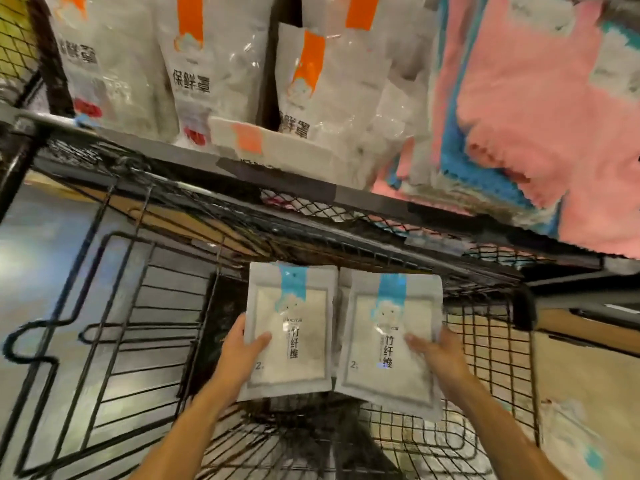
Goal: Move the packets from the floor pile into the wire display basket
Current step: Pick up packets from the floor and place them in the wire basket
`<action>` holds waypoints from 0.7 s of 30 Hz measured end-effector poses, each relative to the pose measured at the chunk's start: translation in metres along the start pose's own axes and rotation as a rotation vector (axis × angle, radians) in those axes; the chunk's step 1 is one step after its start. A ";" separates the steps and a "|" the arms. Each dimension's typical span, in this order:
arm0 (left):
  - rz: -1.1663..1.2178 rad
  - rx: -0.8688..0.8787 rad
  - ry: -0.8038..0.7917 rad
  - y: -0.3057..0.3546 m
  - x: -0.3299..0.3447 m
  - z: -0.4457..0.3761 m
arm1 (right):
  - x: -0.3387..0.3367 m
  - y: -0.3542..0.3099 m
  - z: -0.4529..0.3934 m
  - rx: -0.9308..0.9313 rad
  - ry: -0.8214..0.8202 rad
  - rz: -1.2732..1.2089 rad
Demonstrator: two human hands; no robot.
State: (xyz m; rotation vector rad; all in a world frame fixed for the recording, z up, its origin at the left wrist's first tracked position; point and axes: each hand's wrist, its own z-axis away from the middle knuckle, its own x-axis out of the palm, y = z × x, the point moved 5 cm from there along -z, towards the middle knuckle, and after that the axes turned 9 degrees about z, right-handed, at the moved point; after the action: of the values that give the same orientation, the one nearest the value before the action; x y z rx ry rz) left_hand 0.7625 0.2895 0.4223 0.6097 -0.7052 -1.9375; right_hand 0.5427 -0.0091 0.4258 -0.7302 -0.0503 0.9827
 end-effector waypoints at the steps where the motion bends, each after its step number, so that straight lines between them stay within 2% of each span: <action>1: -0.016 0.016 -0.004 0.002 0.004 -0.006 | 0.003 0.000 -0.004 -0.014 -0.001 0.010; 6: -0.127 0.000 0.025 -0.020 0.016 -0.052 | 0.023 0.025 -0.048 -0.002 0.056 0.100; 9: -0.247 0.013 0.071 -0.026 0.018 -0.067 | 0.033 0.040 -0.066 -0.062 0.128 0.184; 13: -0.567 0.143 0.134 -0.028 0.023 -0.077 | 0.046 0.044 -0.067 -0.066 0.285 0.257; 17: -1.098 0.358 0.096 -0.042 0.036 -0.087 | 0.055 0.046 -0.069 -0.054 0.378 0.334; 21: -1.382 0.321 0.085 -0.054 0.038 -0.092 | 0.066 0.040 -0.066 -0.036 0.469 0.556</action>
State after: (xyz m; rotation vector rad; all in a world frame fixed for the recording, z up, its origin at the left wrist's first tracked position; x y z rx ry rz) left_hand 0.7751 0.2559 0.3150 1.6697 -0.5600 -3.0002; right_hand 0.5744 0.0193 0.3340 -1.0201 0.5717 1.3115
